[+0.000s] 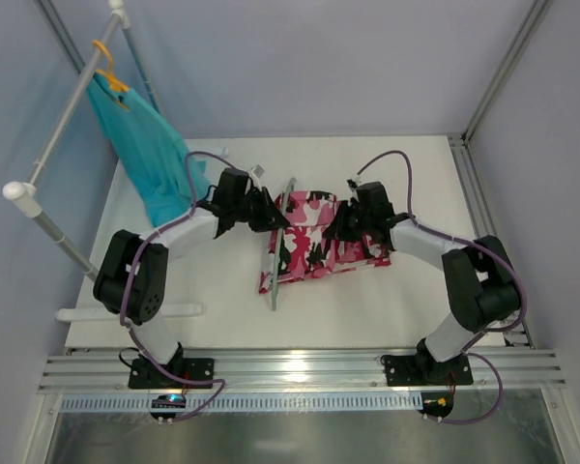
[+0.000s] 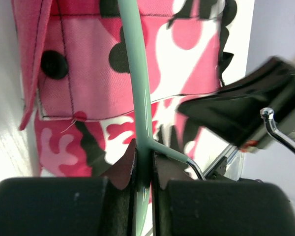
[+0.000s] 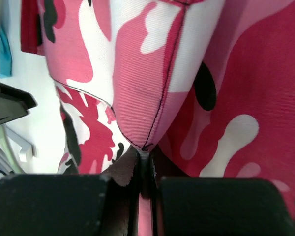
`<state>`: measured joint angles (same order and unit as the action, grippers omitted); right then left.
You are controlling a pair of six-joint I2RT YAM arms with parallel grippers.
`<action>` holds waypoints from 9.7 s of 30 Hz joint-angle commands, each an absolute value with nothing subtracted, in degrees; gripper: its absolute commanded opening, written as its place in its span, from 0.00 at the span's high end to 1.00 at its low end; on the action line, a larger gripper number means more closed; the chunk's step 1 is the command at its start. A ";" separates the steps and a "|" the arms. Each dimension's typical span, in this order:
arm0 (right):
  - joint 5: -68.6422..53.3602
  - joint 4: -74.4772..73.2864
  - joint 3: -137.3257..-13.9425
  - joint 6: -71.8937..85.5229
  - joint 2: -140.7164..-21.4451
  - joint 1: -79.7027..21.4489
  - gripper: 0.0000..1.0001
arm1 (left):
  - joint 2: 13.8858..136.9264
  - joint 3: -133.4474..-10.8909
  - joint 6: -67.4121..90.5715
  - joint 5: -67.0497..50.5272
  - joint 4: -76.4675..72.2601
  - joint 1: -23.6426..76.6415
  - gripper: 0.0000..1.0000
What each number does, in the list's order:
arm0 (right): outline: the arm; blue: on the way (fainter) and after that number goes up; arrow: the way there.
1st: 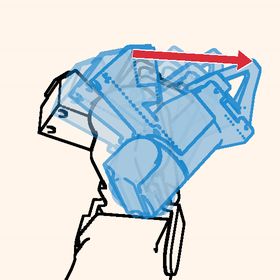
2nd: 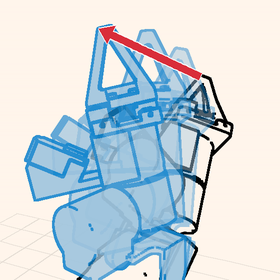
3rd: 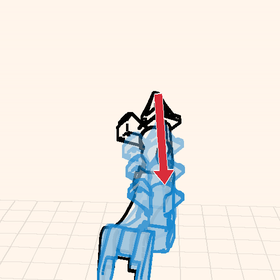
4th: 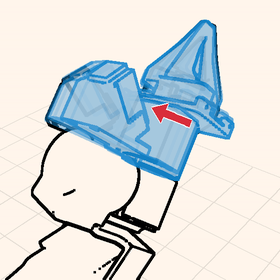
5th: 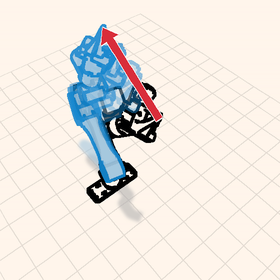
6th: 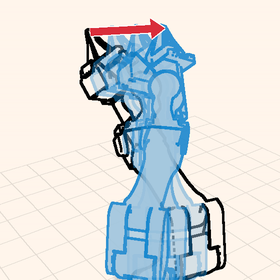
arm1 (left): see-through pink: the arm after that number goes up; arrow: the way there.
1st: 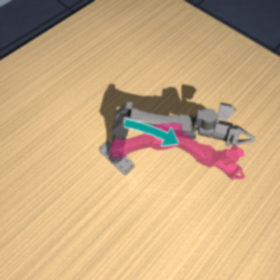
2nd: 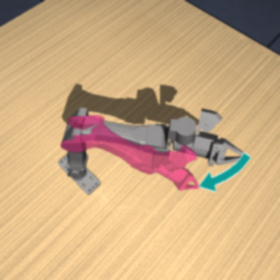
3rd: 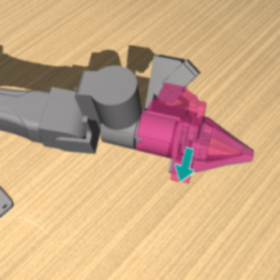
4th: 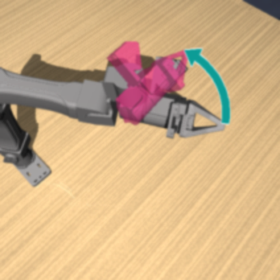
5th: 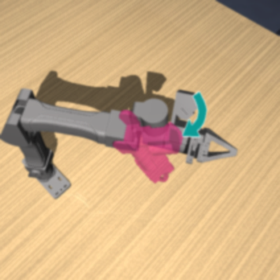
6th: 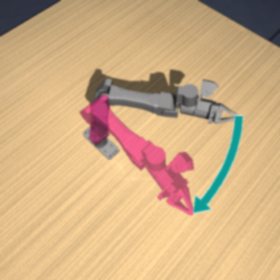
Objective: Place the trousers on the hanger
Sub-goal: Place trousers on hanger, then pass the hanger from the left arm to the right
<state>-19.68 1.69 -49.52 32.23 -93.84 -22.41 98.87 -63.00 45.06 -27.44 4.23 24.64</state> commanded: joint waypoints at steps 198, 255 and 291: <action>-9.75 -14.83 -37.34 30.42 -71.20 11.51 0.45 | 90.62 -37.89 53.88 -1.23 -19.60 32.78 1.00; -32.69 33.06 -32.69 48.52 -97.13 -21.53 0.53 | 93.07 -29.18 55.37 -7.73 -52.12 40.61 0.67; -18.38 -3.69 -44.65 31.29 -60.23 -32.59 0.38 | 72.51 -58.17 48.17 14.06 -1.60 43.68 1.00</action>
